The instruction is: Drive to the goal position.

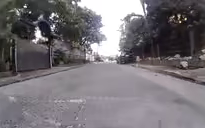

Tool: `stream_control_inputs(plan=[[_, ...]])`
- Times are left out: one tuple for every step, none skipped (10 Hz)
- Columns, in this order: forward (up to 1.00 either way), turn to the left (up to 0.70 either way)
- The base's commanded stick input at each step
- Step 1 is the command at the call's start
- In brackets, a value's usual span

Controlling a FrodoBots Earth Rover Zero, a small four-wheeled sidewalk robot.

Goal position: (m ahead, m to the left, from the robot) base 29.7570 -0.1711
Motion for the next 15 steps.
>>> stream_control_inputs(plan=[[1.00, -0.34], [1.00, -0.17], [1.00, -0.01], [1.00, -0.01], [1.00, -0.01], [1.00, -0.01], [1.00, -0.01], [1.00, -0.01], [1.00, -0.01], [1.00, -0.01], [1.00, -0.01], [1.00, -0.01], [1.00, -0.01], [1.00, -0.01], [1.00, -0.01]])
